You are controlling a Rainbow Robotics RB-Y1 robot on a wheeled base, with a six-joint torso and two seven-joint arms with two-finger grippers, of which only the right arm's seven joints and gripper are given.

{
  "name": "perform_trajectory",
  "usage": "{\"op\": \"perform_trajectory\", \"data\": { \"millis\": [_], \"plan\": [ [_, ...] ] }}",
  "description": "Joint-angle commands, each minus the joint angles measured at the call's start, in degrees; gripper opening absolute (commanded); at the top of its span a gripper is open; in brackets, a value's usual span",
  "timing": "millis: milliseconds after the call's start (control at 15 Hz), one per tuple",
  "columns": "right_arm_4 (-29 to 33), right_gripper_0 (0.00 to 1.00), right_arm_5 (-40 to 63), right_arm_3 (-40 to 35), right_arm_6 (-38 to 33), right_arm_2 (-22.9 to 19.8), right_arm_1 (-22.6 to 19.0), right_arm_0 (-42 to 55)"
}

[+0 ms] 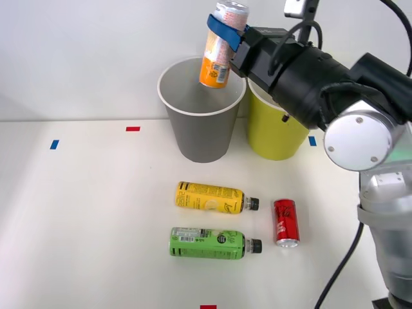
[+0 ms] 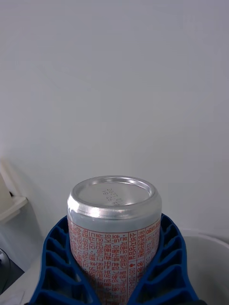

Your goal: Put cans in the gray bin, plastic bottles in the light green bin

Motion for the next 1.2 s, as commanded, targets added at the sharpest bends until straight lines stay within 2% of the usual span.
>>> {"op": "perform_trajectory", "data": {
  "millis": [67,333,667,733,867,933,1200],
  "plan": [
    [7.0,0.0,-7.3,10.8,-0.5,4.7,2.5,-5.8],
    [12.3,0.0,-17.6,25.0,-0.2,8.5,4.9,-11.8],
    [13.2,0.0,-18.6,26.7,-0.1,8.7,4.0,-12.6],
    [13.2,0.12,-18.7,26.7,-0.5,8.7,3.7,-12.6],
    [13.2,0.93,-19.3,26.7,-0.1,8.8,2.5,-12.6],
    [13.2,1.0,-19.8,26.6,-0.2,9.3,1.9,-12.6],
    [12.6,1.0,-22.2,24.1,-0.5,11.9,-2.4,-12.4]
  ]
}}
